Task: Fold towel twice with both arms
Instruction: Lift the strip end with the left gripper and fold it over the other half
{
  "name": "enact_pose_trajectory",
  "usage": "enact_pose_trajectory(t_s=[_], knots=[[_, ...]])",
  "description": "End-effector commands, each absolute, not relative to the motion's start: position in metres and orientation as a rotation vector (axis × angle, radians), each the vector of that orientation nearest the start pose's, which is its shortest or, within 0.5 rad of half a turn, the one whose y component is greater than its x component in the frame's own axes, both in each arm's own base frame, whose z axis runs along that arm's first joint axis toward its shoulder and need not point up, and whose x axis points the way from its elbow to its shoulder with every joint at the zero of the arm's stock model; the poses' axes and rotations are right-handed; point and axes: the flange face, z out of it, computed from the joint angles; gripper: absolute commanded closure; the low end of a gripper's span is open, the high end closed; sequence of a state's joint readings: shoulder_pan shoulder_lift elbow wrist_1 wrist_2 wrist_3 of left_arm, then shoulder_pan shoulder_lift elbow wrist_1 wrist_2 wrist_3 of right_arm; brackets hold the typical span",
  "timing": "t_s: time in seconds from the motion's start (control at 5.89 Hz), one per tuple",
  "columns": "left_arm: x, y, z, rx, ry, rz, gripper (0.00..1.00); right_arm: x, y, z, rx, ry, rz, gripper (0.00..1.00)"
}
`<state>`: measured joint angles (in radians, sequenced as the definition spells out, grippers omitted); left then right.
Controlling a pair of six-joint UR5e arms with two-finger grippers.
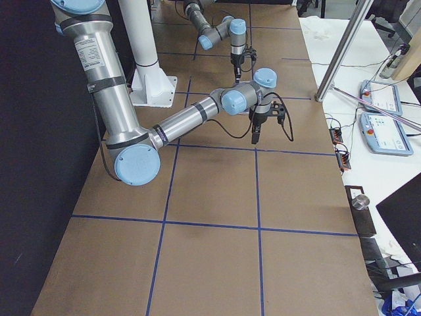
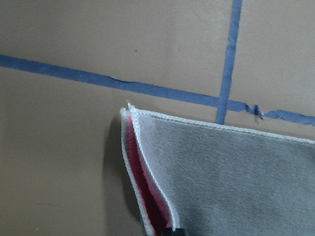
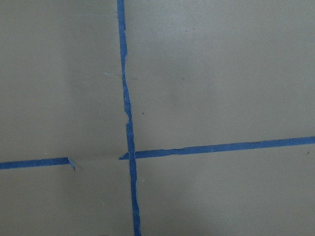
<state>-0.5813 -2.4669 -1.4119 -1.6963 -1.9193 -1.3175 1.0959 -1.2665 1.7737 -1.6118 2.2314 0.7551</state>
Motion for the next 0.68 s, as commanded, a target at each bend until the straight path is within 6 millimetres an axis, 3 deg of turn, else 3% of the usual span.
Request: enact_pose_trajectory(t_s=[0.0,0.51], knots=[[0.606,-0.516,0.103,0.126,0.841,-0.114,1.0,-0.196,-0.564,0.403,-0.014,-0.805,0.126,0.0],[0.666,-0.483,0.061,0.274,0.78,0.109,1.0,-0.188,-0.566,0.407,-0.007,-0.802,0.124,0.0]])
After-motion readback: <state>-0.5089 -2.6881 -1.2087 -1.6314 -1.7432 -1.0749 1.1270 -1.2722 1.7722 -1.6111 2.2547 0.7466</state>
